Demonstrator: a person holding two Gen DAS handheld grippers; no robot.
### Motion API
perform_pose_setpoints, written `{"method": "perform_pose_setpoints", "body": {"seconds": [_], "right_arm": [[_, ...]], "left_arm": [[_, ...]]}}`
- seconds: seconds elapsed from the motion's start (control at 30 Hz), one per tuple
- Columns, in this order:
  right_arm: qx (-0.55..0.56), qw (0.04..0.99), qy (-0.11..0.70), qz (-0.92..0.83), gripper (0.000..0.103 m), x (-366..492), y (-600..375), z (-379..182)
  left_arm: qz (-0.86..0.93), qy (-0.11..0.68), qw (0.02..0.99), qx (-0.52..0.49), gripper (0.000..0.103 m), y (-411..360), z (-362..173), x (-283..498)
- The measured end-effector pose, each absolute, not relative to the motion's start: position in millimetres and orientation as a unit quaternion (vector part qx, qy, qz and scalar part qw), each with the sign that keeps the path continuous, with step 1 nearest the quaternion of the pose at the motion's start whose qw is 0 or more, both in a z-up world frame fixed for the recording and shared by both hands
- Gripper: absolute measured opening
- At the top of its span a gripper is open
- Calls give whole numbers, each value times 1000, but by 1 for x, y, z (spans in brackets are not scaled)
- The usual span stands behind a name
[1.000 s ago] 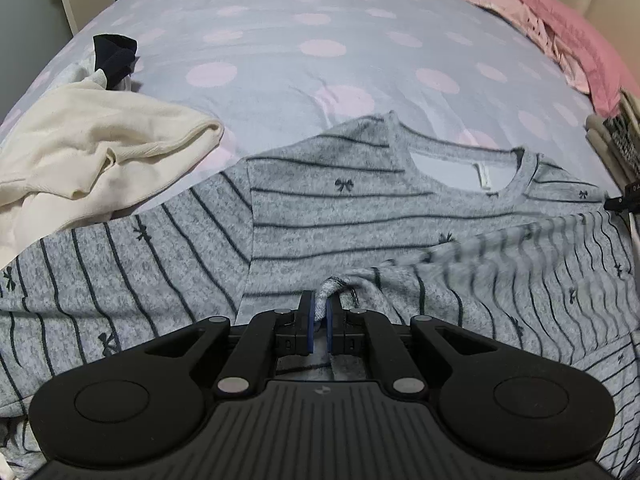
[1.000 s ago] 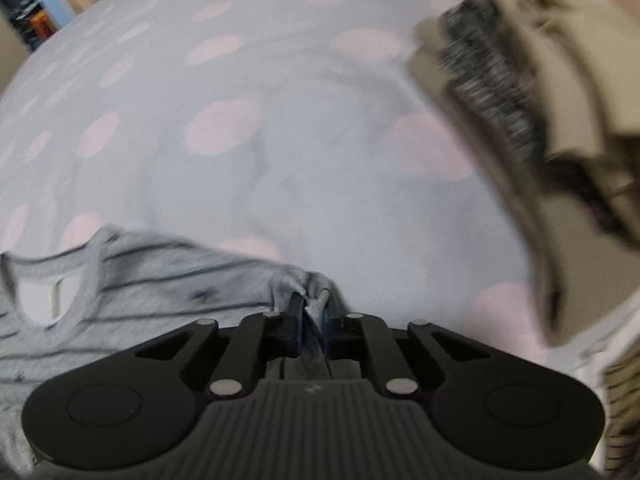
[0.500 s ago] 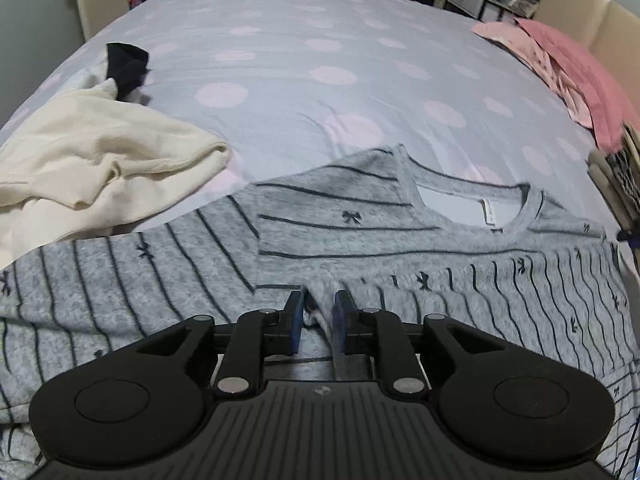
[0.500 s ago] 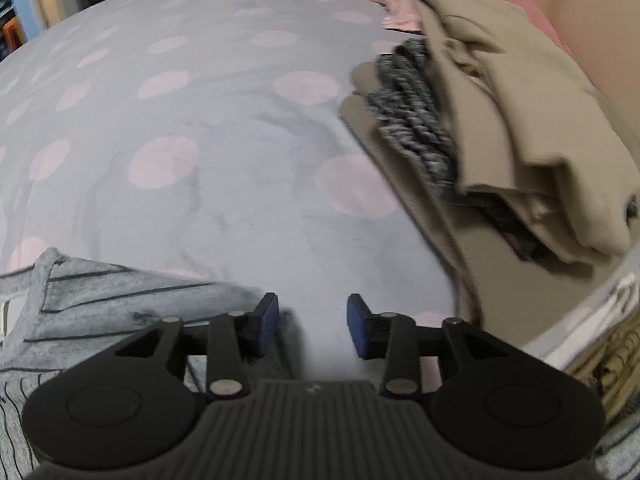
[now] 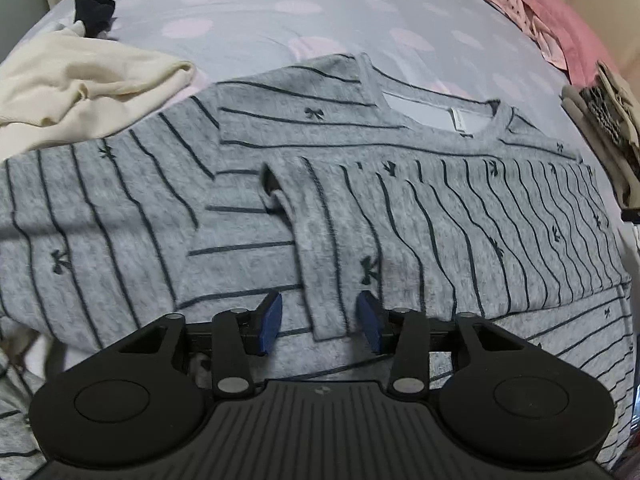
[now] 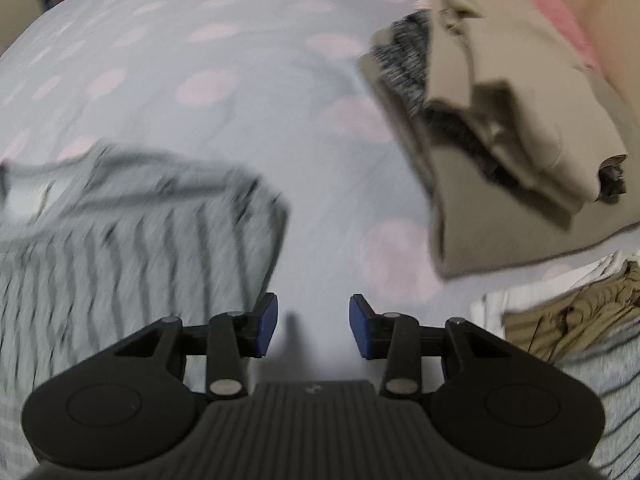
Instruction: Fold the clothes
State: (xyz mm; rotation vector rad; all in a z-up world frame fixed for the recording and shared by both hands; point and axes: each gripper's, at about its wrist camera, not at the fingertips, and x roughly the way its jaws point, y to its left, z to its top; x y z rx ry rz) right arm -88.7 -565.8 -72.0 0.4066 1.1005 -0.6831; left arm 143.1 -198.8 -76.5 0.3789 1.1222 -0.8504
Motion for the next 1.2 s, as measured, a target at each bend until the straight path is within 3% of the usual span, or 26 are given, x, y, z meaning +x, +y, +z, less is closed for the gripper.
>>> {"method": "perform_pose_setpoints", "body": {"seconds": [0.1,0.33,0.43,0.57,0.9,1.1,1.13,1.2], "right_arm": [[163,775,533,-297,47,-97,-546,-70],[122,768,552,-302,48,-115,-520,-63],[117,763,554,-312,48,-124,-517,-60],[126,764,544,-323,50,-133,-515,-50],[184,790,509,-289,55,-137,-474,-37],[143,800,511,-279,55,-127,-450,-29],[142,803,506,-281,56,-126,-449,-27],[143,811,489,-288,61,-124,-448,-23]], "left_arm": [[-383,512,748,176,5,-201,-77,141],[-360,499,760,209,1,-204,-47,142],[-335,498,765,235,2,-201,-46,144],[-307,495,785,212,18,-184,-40,153],[-282,434,837,177,18,-131,-1,157],[-242,413,862,166,19,-86,7,164],[-236,414,864,162,20,-78,7,167],[-227,413,870,148,32,-63,7,169]]}}
